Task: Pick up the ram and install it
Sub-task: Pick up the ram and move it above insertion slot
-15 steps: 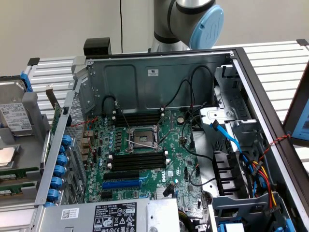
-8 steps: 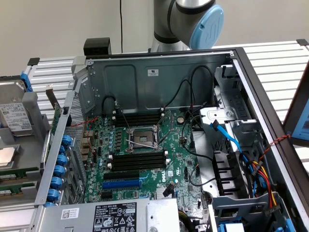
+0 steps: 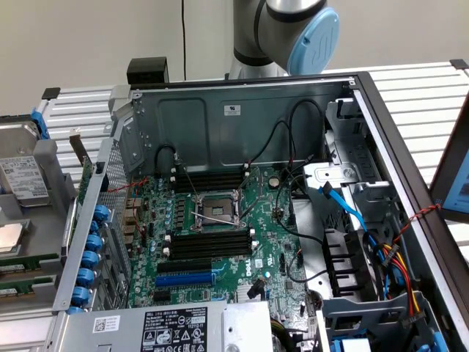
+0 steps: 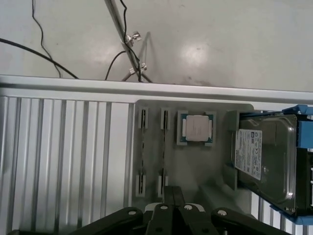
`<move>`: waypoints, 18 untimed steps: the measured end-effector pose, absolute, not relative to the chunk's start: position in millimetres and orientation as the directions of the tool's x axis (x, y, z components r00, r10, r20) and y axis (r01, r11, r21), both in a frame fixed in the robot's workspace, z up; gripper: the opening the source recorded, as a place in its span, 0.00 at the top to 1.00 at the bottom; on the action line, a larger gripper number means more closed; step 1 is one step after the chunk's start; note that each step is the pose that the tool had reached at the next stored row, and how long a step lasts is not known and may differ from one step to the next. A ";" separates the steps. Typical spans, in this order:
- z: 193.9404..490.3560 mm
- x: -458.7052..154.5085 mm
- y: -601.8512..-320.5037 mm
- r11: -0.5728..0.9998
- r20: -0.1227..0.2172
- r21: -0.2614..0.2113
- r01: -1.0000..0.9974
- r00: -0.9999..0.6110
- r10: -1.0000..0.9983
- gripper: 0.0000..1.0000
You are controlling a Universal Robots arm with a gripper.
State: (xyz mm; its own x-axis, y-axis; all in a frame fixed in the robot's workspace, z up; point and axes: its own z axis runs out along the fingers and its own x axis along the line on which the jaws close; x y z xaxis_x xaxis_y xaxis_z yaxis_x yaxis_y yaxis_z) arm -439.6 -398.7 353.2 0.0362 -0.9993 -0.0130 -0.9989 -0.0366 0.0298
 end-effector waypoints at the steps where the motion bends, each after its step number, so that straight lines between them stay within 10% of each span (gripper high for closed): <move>1: 352.1 -440.1 -398.7 -0.037 -0.013 0.025 -0.999 0.036 -0.999 0.89; 18: 323.7 -451.7 -402.0 -0.032 -0.015 0.010 -0.999 0.032 -0.999 0.82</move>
